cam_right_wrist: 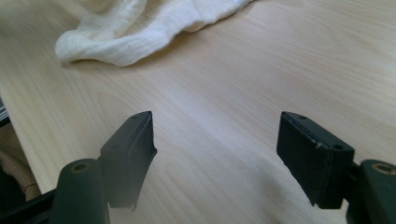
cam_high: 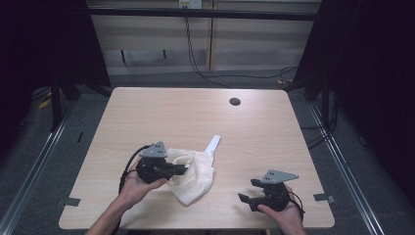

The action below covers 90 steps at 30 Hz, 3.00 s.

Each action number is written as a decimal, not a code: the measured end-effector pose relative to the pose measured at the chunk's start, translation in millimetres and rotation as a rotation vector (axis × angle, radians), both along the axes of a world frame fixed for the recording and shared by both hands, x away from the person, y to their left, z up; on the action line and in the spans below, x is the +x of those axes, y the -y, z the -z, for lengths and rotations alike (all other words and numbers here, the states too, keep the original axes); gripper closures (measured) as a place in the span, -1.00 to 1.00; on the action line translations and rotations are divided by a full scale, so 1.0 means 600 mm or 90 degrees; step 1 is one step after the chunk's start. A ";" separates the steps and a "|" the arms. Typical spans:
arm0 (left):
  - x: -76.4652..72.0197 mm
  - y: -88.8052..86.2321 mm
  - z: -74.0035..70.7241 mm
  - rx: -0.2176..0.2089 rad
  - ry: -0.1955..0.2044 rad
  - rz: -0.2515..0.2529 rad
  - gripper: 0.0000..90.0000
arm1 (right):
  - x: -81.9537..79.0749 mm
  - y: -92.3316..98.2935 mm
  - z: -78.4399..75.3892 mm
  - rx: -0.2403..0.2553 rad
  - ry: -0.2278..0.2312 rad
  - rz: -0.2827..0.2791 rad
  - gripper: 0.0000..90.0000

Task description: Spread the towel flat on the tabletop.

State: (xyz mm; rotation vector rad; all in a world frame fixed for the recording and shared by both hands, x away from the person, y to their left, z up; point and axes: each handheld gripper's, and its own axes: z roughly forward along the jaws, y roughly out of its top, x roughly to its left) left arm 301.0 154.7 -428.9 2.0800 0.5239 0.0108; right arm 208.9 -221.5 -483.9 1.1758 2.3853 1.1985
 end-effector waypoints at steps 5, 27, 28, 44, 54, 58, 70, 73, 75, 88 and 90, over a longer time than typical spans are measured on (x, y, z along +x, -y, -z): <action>0.007 -0.039 -0.020 -0.013 0.017 -0.026 0.95 | -0.002 -0.015 -0.008 0.004 0.001 -0.022 -0.35; 0.023 -0.136 -0.027 -0.056 0.034 -0.116 0.95 | 0.041 -0.128 -0.042 0.036 0.002 -0.169 0.30; 0.022 -0.136 -0.026 -0.055 0.033 -0.116 0.95 | 0.044 -0.136 -0.043 0.035 0.004 -0.175 0.35; 0.034 -0.149 0.010 -0.052 0.011 -0.148 0.95 | 0.065 -0.247 0.006 0.025 -0.032 -0.275 0.56; 0.039 -0.152 0.023 -0.036 -0.001 -0.149 0.95 | 0.068 -0.256 0.032 0.002 -0.041 -0.278 0.22; 0.039 -0.153 0.023 -0.039 0.001 -0.148 0.95 | 0.061 -0.260 0.034 -0.002 -0.018 -0.279 0.20; 0.038 -0.160 0.013 -0.060 0.009 -0.153 0.95 | 0.079 -0.220 -0.008 0.065 -0.008 -0.230 0.86; 0.034 -0.160 0.004 -0.069 0.018 -0.156 0.95 | 0.082 -0.198 -0.032 0.087 0.005 -0.215 0.86; 0.030 -0.158 -0.004 -0.082 0.021 -0.153 0.95 | 0.085 -0.182 -0.049 0.078 0.014 -0.210 0.86; 0.016 -0.148 -0.037 -0.109 0.058 -0.149 0.95 | 0.098 -0.114 -0.111 0.146 0.064 -0.143 0.87; 0.014 -0.146 -0.042 -0.121 0.055 -0.143 0.95 | 0.100 -0.106 -0.120 0.150 0.074 -0.132 0.87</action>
